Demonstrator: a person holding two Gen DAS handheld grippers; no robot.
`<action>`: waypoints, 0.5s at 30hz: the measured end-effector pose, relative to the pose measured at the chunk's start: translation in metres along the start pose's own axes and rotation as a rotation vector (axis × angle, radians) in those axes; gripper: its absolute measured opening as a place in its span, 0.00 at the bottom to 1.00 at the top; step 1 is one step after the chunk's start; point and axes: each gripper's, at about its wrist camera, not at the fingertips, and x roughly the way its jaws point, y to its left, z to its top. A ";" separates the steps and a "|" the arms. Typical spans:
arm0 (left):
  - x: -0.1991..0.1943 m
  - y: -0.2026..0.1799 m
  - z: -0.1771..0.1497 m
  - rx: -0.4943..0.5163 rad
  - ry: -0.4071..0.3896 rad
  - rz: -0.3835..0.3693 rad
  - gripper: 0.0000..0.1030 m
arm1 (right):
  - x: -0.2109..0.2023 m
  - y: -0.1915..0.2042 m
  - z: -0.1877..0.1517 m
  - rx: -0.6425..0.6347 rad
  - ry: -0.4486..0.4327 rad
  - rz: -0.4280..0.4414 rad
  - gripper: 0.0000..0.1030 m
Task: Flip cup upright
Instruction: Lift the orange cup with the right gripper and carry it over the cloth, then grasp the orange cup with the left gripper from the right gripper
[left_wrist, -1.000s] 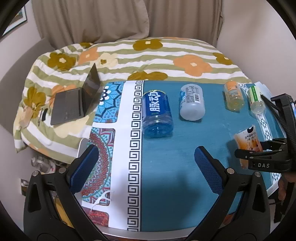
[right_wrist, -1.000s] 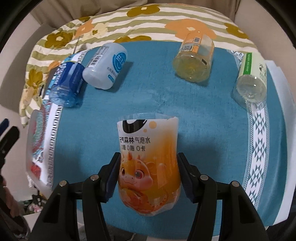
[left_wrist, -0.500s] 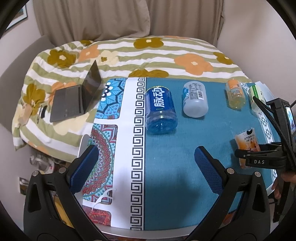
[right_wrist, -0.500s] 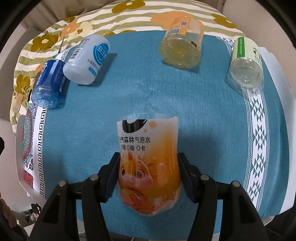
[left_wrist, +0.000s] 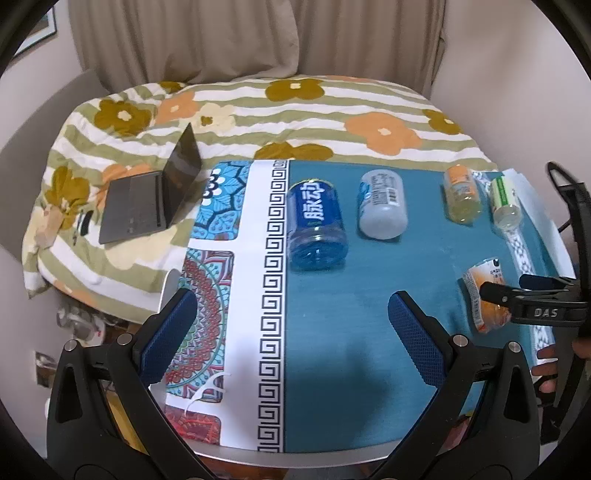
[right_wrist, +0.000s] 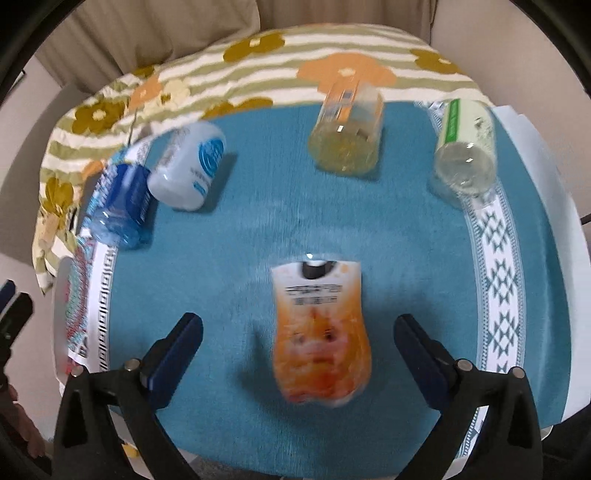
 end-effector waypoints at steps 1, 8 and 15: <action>-0.002 -0.003 0.002 0.002 0.001 -0.003 1.00 | -0.008 -0.004 -0.001 0.007 -0.012 0.008 1.00; -0.017 -0.029 0.014 0.014 -0.028 0.000 1.00 | -0.040 -0.034 -0.001 0.025 -0.067 0.009 1.00; -0.019 -0.061 0.016 -0.023 -0.007 0.000 1.00 | -0.046 -0.073 -0.002 -0.014 -0.027 0.009 1.00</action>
